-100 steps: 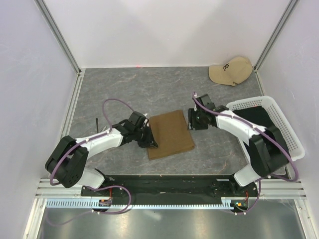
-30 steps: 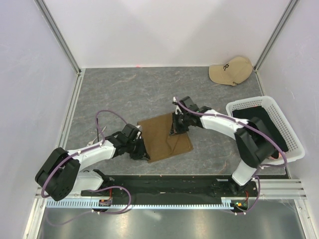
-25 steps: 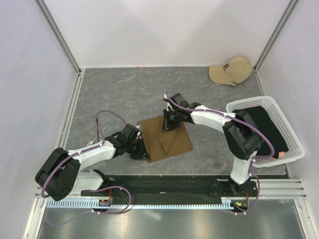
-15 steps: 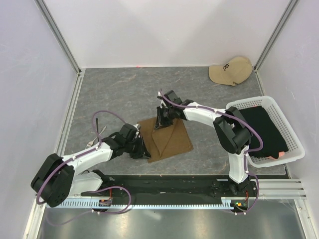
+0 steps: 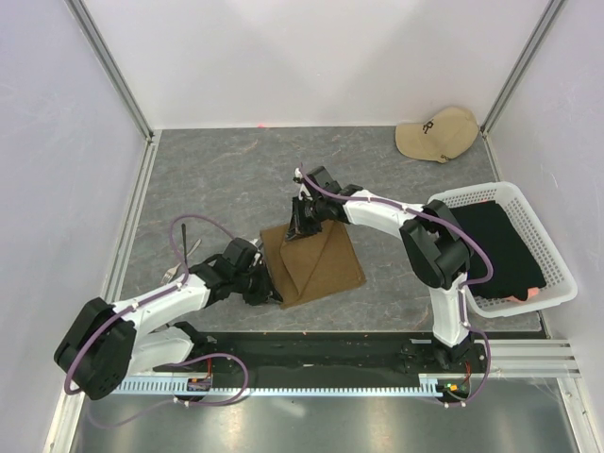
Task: Fold the napkin into a case and place the utensils inside
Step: Fold the top corner of the square-folded napkin at the center of the board.
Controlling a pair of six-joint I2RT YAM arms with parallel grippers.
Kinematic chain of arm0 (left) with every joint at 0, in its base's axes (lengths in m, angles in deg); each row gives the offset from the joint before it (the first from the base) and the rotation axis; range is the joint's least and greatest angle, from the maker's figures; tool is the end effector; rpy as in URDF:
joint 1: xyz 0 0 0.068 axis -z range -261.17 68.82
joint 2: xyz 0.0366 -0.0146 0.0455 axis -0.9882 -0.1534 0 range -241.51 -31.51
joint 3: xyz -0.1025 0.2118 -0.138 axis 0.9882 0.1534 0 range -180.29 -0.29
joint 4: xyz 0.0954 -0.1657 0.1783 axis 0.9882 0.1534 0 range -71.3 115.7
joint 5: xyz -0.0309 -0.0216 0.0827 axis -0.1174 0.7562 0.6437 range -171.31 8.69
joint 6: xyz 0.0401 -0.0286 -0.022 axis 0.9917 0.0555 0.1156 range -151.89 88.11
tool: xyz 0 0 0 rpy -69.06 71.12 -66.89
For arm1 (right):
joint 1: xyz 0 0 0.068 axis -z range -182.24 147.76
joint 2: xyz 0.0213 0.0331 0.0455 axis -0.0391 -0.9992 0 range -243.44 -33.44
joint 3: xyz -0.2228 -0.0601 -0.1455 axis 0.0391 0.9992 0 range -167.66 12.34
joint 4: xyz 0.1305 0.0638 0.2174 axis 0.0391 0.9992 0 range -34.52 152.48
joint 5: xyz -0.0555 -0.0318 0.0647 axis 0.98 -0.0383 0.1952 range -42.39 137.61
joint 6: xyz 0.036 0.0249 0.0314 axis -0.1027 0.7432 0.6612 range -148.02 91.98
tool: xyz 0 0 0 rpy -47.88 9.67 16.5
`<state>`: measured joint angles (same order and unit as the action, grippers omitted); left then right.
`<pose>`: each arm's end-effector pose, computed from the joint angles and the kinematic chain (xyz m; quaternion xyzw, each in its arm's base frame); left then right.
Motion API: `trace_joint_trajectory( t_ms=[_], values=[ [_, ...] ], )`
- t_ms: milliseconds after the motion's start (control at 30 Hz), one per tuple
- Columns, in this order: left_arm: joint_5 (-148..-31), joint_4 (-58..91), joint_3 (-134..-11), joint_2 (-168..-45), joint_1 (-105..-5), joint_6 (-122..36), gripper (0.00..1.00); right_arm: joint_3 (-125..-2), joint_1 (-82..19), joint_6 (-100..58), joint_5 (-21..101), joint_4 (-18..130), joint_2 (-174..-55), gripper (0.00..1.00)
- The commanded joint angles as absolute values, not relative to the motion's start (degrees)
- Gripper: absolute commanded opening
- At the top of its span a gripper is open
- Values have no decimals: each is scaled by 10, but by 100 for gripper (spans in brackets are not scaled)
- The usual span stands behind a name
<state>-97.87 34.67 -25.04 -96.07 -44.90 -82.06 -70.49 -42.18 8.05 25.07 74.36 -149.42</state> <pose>0.1506 -0.1229 0.1517 -0.0723 0.9439 -0.2997 0.1180 0.3281 0.2926 0.1828 -0.0948 0.9247 0.3421 0.1376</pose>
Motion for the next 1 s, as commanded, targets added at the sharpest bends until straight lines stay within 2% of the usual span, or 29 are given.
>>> trace_joint_trajectory(
  t_ms=[0, 967],
  values=[
    [-972, 329, -238, -969, -451, -842, 13, -741, -428, 99, 229, 721, -1515, 0],
    [-969, 317, -226, -982, -450, -838, 9, -835, -432, 136, 204, 692, -1618, 2]
  ],
)
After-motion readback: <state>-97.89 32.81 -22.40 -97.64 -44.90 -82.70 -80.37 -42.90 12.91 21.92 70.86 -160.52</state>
